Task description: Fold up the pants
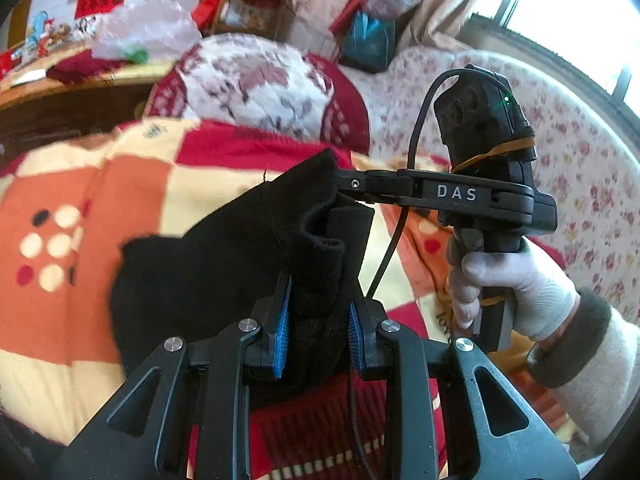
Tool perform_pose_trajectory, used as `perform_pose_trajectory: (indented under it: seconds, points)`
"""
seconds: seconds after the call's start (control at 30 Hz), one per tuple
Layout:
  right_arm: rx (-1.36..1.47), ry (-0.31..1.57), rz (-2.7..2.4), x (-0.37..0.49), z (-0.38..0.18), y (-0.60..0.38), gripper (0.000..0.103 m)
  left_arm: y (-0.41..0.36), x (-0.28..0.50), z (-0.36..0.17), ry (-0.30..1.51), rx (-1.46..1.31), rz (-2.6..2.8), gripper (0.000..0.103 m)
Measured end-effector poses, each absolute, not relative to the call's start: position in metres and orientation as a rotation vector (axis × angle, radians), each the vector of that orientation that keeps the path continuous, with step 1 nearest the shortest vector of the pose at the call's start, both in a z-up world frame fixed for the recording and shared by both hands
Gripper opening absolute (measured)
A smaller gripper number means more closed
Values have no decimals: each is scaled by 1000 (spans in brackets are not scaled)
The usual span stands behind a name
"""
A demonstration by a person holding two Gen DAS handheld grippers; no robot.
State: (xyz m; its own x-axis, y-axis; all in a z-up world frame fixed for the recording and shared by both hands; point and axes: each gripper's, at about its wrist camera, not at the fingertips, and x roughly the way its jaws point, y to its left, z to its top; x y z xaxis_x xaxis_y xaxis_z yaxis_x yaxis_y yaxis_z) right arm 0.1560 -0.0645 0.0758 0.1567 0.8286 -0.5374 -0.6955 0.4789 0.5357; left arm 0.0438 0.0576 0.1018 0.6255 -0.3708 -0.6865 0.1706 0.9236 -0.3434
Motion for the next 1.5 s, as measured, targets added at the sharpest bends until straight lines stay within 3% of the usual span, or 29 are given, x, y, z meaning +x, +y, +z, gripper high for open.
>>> perform_pose_trajectory:
  seconds: [0.13,0.3,0.4,0.53,0.97,1.1,1.3,1.5]
  points:
    - [198,953,1004,158,46,-91,17,43,47,86,885,-237,-335,23]
    - [234,994,878,153,29,-122,47,35,41,84,922,-237,-363,24]
    - [259,997,840,147,30,-134,50,38,36,91,922,-256,-380,27]
    - [310,996,806,141,35,-146,51,44,34,99,903,-326,-426,41]
    - [430,976,750,121,51,-169,55,43,26,110,908,-314,-386,41]
    - [456,980,793,114,53,-163,78,55,21,123,890,-357,-405,45]
    - [433,1007,830,109,46,-140,79,75,12,138,851,-330,-399,46]
    - [368,1069,823,116,30,-117,76,118,24,116,870,-308,-187,46]
